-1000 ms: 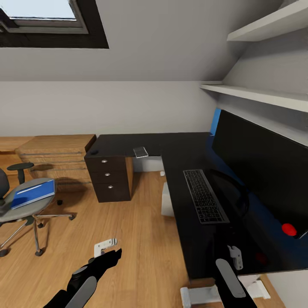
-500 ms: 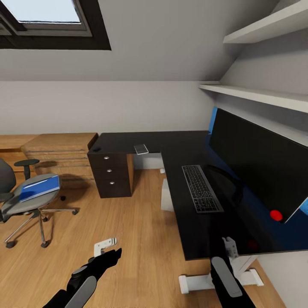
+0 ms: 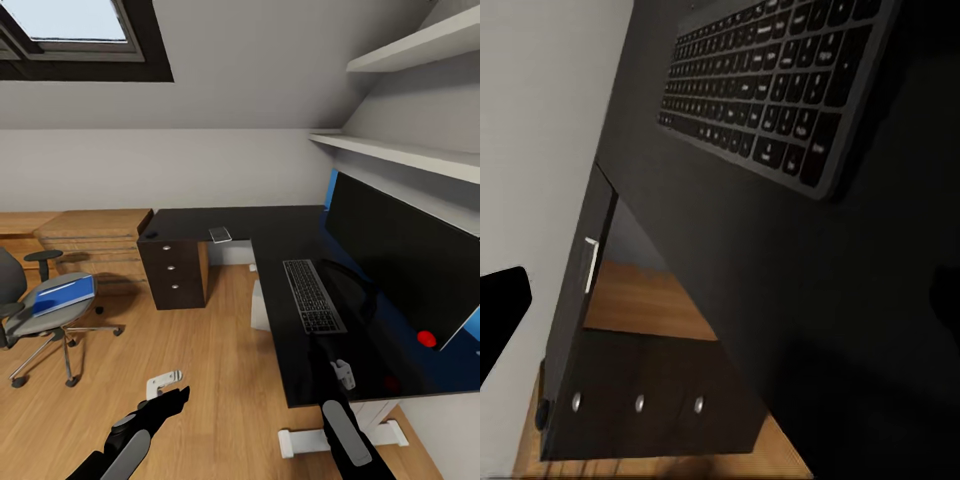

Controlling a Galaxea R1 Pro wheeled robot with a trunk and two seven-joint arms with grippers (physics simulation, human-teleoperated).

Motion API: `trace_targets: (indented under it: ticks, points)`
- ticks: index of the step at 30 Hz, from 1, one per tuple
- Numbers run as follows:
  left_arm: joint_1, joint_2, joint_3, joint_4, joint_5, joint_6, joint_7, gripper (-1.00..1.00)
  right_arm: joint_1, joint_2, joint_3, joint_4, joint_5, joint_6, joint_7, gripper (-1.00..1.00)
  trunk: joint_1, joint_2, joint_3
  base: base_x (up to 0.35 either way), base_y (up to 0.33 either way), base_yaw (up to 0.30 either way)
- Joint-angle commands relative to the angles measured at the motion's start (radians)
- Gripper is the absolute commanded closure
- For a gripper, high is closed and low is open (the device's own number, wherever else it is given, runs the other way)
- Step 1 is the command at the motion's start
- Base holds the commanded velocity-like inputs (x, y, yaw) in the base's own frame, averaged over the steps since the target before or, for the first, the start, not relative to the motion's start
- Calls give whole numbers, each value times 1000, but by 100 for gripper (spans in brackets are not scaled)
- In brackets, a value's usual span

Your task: In the bedroom, organize the workspace by keeping the computer under the desk, ensuring the monitor is on the desk, placing the keyboard on the desk next to the monitor, placing the mouse on the desk next to the keyboard, moving the folder from the swivel chair onto the desk next to the mouse, stacking the notebook on top of the folder with the pen on top of the notebook, and positioning the swivel chair next to the desk.

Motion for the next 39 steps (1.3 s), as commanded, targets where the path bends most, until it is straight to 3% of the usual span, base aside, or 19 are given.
trace_targets:
  ticks: [1, 6, 8, 9, 10, 17, 39]
  points:
    - [-1, 1, -3, -2, 7, 1, 8, -100, -1, 0, 3, 1, -9, -6, 6, -100, -4, 7, 2, 0, 0, 0]
    - [-1, 1, -2, -2, 12, 2, 4, -100, -1, 9, 4, 1, -11, -5, 10, -100, -15, 28, 12, 4, 1, 14]
    - [-1, 1, -2, -2, 14, 3, 2, -100, -1, 14, 26, 4, -12, -5, 5, -100, -15, 28, 14, 271, 214, 227]
    - [-1, 1, -2, -2, 15, 3, 2, -100, -1, 11, 81, 0, -8, -4, 5, -100, -15, 28, 14, 267, 234, 118]
    - [-1, 1, -2, -2, 15, 3, 2, -100, -1, 11, 98, -5, -7, -4, 6, -100, -15, 28, 14, 266, 237, 75]
    - [-1, 1, -2, 0, 15, 2, 3, -100, -1, 7, 144, -42, -5, 1, 5, -100, -15, 28, 15, 264, 240, 22]
    - [-1, 1, -2, 0, 7, 2, 6, -100, 1, 8, 162, -35, -8, -6, 4, -100, -15, 28, 15, 284, 214, 0]
